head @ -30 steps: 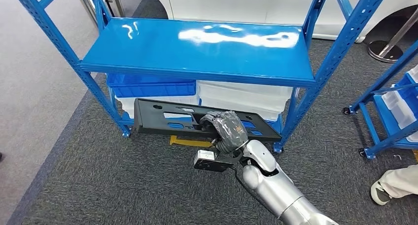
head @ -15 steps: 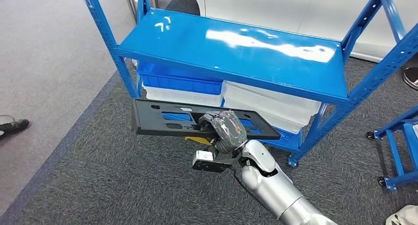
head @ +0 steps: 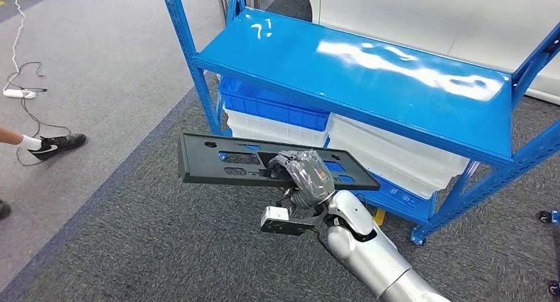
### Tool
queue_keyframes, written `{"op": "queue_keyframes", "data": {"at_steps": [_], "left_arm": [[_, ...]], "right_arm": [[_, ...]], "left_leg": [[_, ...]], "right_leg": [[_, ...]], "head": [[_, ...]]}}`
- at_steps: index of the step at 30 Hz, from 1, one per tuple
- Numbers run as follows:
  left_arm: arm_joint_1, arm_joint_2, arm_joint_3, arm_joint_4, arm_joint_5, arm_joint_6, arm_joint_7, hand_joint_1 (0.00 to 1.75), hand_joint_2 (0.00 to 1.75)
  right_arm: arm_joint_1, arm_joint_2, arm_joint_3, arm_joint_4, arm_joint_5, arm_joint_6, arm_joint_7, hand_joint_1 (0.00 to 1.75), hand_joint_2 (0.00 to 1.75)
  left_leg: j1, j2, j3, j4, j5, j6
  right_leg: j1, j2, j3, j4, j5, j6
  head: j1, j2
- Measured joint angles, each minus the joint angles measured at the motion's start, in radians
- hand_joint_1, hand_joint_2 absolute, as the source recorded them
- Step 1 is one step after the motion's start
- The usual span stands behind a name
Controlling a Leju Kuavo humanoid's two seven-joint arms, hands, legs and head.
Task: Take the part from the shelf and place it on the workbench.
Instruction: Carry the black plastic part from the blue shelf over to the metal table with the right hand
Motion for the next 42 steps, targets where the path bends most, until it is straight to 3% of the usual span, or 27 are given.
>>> {"op": "queue_keyframes", "data": {"at_steps": [2, 4, 5, 6, 8, 9, 10, 12, 13, 15, 17, 18, 19, 20, 22, 24, 26, 28, 30, 32, 34, 35, 36, 37, 39, 41, 42], "left_arm": [[-0.003, 0.0, 0.002, 0.0, 0.0, -0.001, 0.0, 0.0, 1.75], [-0.004, 0.001, 0.002, 0.0, -0.001, -0.004, -0.002, 0.0, 1.75], [-0.004, 0.001, 0.003, 0.0, -0.002, -0.006, -0.004, 0.0, 1.75], [-0.002, 0.002, 0.003, 0.0, -0.004, -0.007, -0.006, 0.0, 1.75], [-0.002, 0.004, 0.003, 0.0, -0.007, -0.009, -0.008, 0.0, 1.75], [-0.004, 0.004, 0.003, 0.0, -0.007, -0.009, -0.009, 0.0, 1.75], [-0.005, 0.005, 0.003, 0.0, -0.008, -0.009, -0.01, 0.0, 1.75], [-0.003, 0.005, 0.003, 0.0, -0.012, -0.01, -0.014, 0.0, 1.75], [0.0, 0.005, 0.003, 0.0, -0.015, -0.01, -0.016, 0.0, 1.75], [0.002, 0.004, 0.003, 0.0, -0.02, -0.01, -0.021, 0.0, 1.75], [0.0, 0.004, 0.003, 0.0, -0.023, -0.01, -0.023, 0.0, 1.75], [-0.001, 0.004, 0.003, 0.0, -0.024, -0.01, -0.025, 0.0, 1.75], [-0.001, 0.004, 0.003, 0.0, -0.025, -0.01, -0.025, 0.0, 1.75], [0.0, 0.004, 0.003, 0.0, -0.026, -0.01, -0.026, 0.0, 1.75], [0.001, 0.004, 0.003, 0.0, -0.027, -0.01, -0.027, 0.0, 1.75], [0.0, 0.002, 0.003, 0.0, -0.027, -0.009, -0.028, 0.0, 1.75], [0.001, 0.001, 0.004, 0.0, -0.026, -0.009, -0.029, 0.0, 1.75], [0.005, 0.001, 0.005, 0.0, -0.026, -0.009, -0.03, 0.0, 1.75], [0.008, 0.001, 0.008, 0.0, -0.025, -0.008, -0.03, 0.0, 1.75], [0.005, 0.0, 0.012, 0.0, -0.022, -0.007, -0.03, 0.0, 1.75], [0.0, 0.0, 0.017, 0.0, -0.019, -0.006, -0.026, 0.0, 1.75], [0.001, -0.001, 0.019, 0.0, -0.017, -0.004, -0.023, 0.0, 1.75], [0.002, -0.001, 0.022, 0.0, -0.016, -0.002, -0.02, 0.0, 1.75], [0.004, -0.001, 0.024, 0.0, -0.015, 0.0, -0.017, 0.0, 1.75], [0.005, -0.001, 0.029, 0.0, -0.011, 0.003, -0.015, 0.0, 1.75], [0.003, -0.001, 0.036, 0.0, -0.009, 0.004, -0.014, 0.0, 1.75], [0.004, -0.001, 0.039, 0.0, -0.008, 0.004, -0.013, 0.0, 1.75]], "right_arm": [[0.002, -0.002, 0.0, -0.014, 0.006, 0.005, 0.009, 1.75, 1.75], [0.006, -0.003, 0.0, -0.025, 0.018, 0.012, 0.022, 1.75, 1.75], [0.008, -0.003, 0.001, -0.03, 0.023, 0.014, 0.027, 1.75, 1.75], [0.009, -0.004, 0.001, -0.035, 0.028, 0.015, 0.032, 1.75, 1.75], [0.009, -0.006, 0.001, -0.045, 0.032, 0.015, 0.037, 1.75, 1.75], [0.009, -0.008, 0.001, -0.049, 0.034, 0.015, 0.037, 1.75, 1.75], [0.009, -0.01, 0.001, -0.053, 0.035, 0.014, 0.038, 1.75, 1.75], [0.012, -0.016, 0.001, -0.063, 0.041, 0.011, 0.039, 1.75, 1.75], [0.016, -0.022, 0.001, -0.072, 0.044, 0.009, 0.04, 1.75, 1.75], [0.027, -0.041, 0.001, -0.096, 0.049, 0.003, 0.041, 1.75, 1.75], [0.044, -0.064, 0.001, -0.115, 0.051, -0.002, 0.042, 1.75, 1.75], [0.054, -0.074, 0.001, -0.121, 0.052, -0.003, 0.042, 1.75, 1.75], [0.064, -0.084, 0.001, -0.126, 0.052, -0.003, 0.042, 1.75, 1.75], [0.074, -0.093, 0.0, -0.134, 0.053, -0.004, 0.042, 1.75, 1.75], [0.092, -0.112, -0.003, -0.158, 0.054, -0.006, 0.041, 1.75, 1.75], [0.112, -0.132, -0.01, -0.19, 0.05, -0.01, 0.039, 1.75, 1.75], [0.138, -0.153, -0.021, -0.225, 0.043, -0.012, 0.034, 1.75, 1.75], [0.161, -0.169, -0.032, -0.256, 0.038, -0.012, 0.029, 1.75, 1.75], [0.174, -0.179, -0.042, -0.278, 0.035, -0.011, 0.027, 1.75, 1.75], [0.187, -0.186, -0.052, -0.296, 0.031, -0.008, 0.023, 1.75, 1.75], [0.21, -0.198, -0.063, -0.316, 0.029, -0.007, 0.015, 1.75, 1.75], [0.225, -0.206, -0.069, -0.329, 0.029, -0.007, 0.009, 1.75, 1.75], [0.242, -0.214, -0.075, -0.344, 0.029, -0.008, 0.002, 1.75, 1.75], [0.257, -0.223, -0.082, -0.36, 0.03, -0.008, -0.003, 1.75, 1.75], [0.283, -0.24, -0.095, -0.393, 0.032, -0.007, -0.01, 1.75, 1.75], [0.303, -0.259, -0.106, -0.421, 0.036, -0.006, -0.012, 1.75, 1.75], [0.312, -0.267, -0.109, -0.432, 0.039, -0.005, -0.012, 1.75, 1.75]], "left_leg": [[0.0, 0.046, -0.059, 0.126, -0.062, -0.006], [0.001, 0.057, -0.101, 0.216, -0.09, -0.009], [0.001, 0.06, -0.095, 0.209, -0.077, -0.009], [0.001, 0.065, -0.07, 0.163, -0.049, -0.007], [-0.006, 0.103, 0.008, 0.019, 0.006, 0.001], [-0.01, 0.119, 0.034, -0.031, 0.02, 0.007], [-0.015, 0.128, 0.047, -0.058, 0.024, 0.013], [-0.017, 0.109, 0.046, -0.065, 0.026, 0.024], [-0.015, 0.099, 0.047, -0.069, 0.029, 0.029], [-0.01, 0.077, 0.051, -0.079, 0.036, 0.042], [-0.008, 0.054, 0.05, -0.081, 0.039, 0.049], [-0.009, 0.041, 0.049, -0.08, 0.04, 0.051], [-0.01, 0.026, 0.049, -0.079, 0.04, 0.051], [-0.01, 0.012, 0.048, -0.077, 0.039, 0.051], [-0.01, -0.017, 0.048, -0.071, 0.038, 0.049], [-0.011, -0.041, 0.044, -0.064, 0.036, 0.044], [-0.008, -0.064, 0.036, -0.063, 0.037, 0.034], [-0.007, -0.077, 0.031, -0.065, 0.039, 0.023], [-0.011, -0.026, 0.016, -0.031, 0.016, 0.016], [-0.01, 0.039, -0.032, 0.077, -0.045, 0.01], [-0.003, 0.055, -0.088, 0.195, -0.093, 0.002], [0.0, 0.058, -0.094, 0.212, -0.092, -0.001], [0.002, 0.062, -0.08, 0.187, -0.073, -0.003], [0.003, 0.073, -0.046, 0.127, -0.041, -0.003], [-0.002, 0.117, 0.028, -0.009, 0.006, 0.003], [-0.01, 0.138, 0.057, -0.066, 0.015, 0.013], [-0.013, 0.126, 0.056, -0.067, 0.016, 0.019]], "right_leg": [[0.005, -0.027, 0.002, -0.002, -0.001, -0.008], [0.008, -0.055, 0.002, -0.001, -0.004, -0.01], [0.01, -0.068, 0.003, 0.0, -0.005, -0.01], [0.011, -0.08, 0.004, 0.0, -0.007, -0.009], [0.015, -0.104, 0.008, 0.002, -0.012, -0.002], [0.018, -0.114, 0.009, 0.003, -0.014, 0.002], [0.021, -0.124, 0.011, 0.003, -0.016, 0.007], [0.023, -0.144, 0.014, 0.001, -0.017, 0.016], [0.021, -0.142, 0.016, 0.003, -0.022, 0.021], [0.016, -0.096, 0.001, 0.049, -0.057, 0.031], [0.012, -0.039, -0.056, 0.168, -0.122, 0.035], [0.011, -0.028, -0.088, 0.232, -0.147, 0.036], [0.011, -0.024, -0.11, 0.272, -0.154, 0.037], [0.011, -0.022, -0.116, 0.277, -0.141, 0.036], [0.011, -0.005, -0.075, 0.174, -0.066, 0.031], [0.007, 0.044, -0.022, 0.053, -0.012, 0.026], [0.008, 0.063, -0.007, 0.013, -0.006, 0.022], [0.008, 0.036, -0.001, 0.003, -0.002, 0.014], [0.005, 0.01, 0.01, -0.013, 0.004, 0.001], [0.008, -0.017, 0.017, -0.021, 0.004, -0.009], [0.011, -0.049, 0.018, -0.02, 0.0, -0.01], [0.011, -0.065, 0.02, -0.019, -0.002, -0.009], [0.011, -0.08, 0.022, -0.019, -0.005, -0.007], [0.011, -0.093, 0.024, -0.017, -0.008, -0.003], [0.014, -0.117, 0.03, -0.013, -0.017, 0.007], [0.019, -0.139, 0.034, -0.01, -0.024, 0.017], [0.02, -0.15, 0.036, -0.01, -0.025, 0.022]], "head": [[0.0, 0.0], [0.0, 0.0], [0.0, 0.0], [0.0, 0.0], [0.0, 0.0], [0.0, 0.0], [0.0, 0.0], [0.001, 0.0], [0.001, 0.0], [0.001, 0.0], [0.001, 0.0], [0.001, 0.0], [0.001, 0.0], [0.001, 0.0], [0.001, 0.0], [0.001, 0.0], [0.001, 0.0], [0.002, 0.0], [0.001, 0.0], [0.0, 0.0], [0.0, 0.0], [0.0, 0.0], [0.0, 0.0], [0.0, 0.0], [0.0, 0.0], [0.001, 0.0], [0.001, 0.0]]}}
